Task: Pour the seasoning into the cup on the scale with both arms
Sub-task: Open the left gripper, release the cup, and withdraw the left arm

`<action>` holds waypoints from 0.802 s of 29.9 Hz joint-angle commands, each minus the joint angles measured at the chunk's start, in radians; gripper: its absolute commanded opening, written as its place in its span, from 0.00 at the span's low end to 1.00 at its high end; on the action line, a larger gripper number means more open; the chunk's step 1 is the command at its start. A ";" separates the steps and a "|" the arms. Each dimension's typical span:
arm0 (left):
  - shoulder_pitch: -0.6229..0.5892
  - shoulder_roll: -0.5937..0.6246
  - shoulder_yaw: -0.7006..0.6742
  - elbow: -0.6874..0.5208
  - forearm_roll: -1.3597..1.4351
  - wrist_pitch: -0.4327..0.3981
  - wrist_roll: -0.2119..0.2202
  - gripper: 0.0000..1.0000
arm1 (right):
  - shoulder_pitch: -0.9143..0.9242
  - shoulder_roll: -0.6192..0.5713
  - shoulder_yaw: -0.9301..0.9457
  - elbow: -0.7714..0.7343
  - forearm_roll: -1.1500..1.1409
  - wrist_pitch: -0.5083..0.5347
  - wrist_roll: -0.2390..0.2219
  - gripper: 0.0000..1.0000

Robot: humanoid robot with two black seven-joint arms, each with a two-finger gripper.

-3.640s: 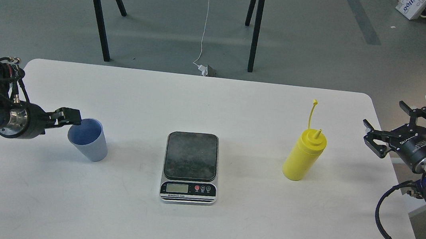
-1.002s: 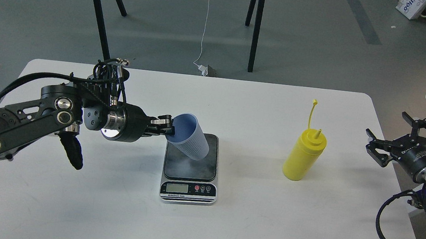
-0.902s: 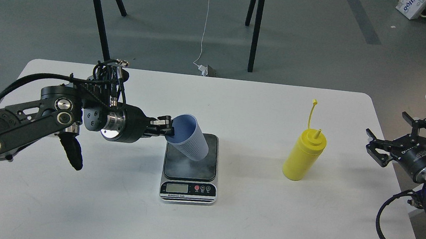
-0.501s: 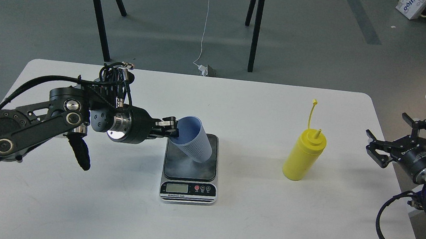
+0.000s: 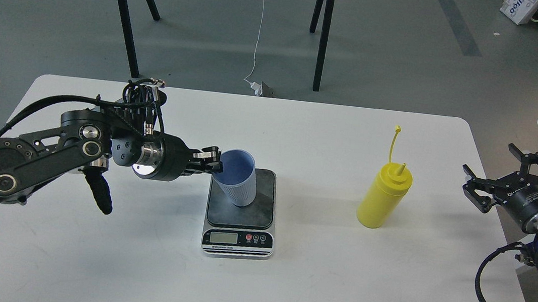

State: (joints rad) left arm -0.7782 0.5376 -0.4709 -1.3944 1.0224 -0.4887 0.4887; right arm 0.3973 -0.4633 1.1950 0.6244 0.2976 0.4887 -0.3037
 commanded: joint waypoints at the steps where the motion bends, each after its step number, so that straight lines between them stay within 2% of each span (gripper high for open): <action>1: -0.006 -0.001 -0.002 0.000 -0.007 0.000 0.000 0.22 | 0.000 0.000 0.000 0.000 0.000 0.000 0.000 0.99; 5: -0.007 -0.002 -0.003 0.000 -0.012 0.000 0.000 0.30 | 0.000 0.000 0.000 0.000 0.000 0.000 0.000 0.99; 7: -0.009 -0.002 -0.003 0.000 -0.013 0.000 0.000 0.38 | -0.003 0.000 0.000 0.000 0.000 0.000 0.000 0.99; 11: -0.013 0.007 -0.008 0.000 -0.015 0.000 0.000 0.80 | -0.006 0.000 0.000 0.000 0.000 0.000 0.000 0.99; 12: -0.015 0.010 -0.014 0.000 -0.016 0.000 0.000 0.88 | -0.006 0.000 0.000 0.000 0.000 0.000 0.000 0.99; 18: -0.053 0.062 -0.018 -0.005 -0.142 0.000 0.000 0.98 | -0.006 0.000 -0.003 -0.002 0.000 0.000 -0.002 0.99; 24: -0.151 0.105 -0.023 0.015 -0.333 0.000 0.000 0.99 | 0.000 -0.014 -0.038 0.001 -0.002 0.000 -0.003 0.99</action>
State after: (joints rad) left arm -0.8799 0.6148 -0.4915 -1.3964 0.7959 -0.4887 0.4887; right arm 0.3911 -0.4680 1.1757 0.6237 0.2967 0.4887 -0.3054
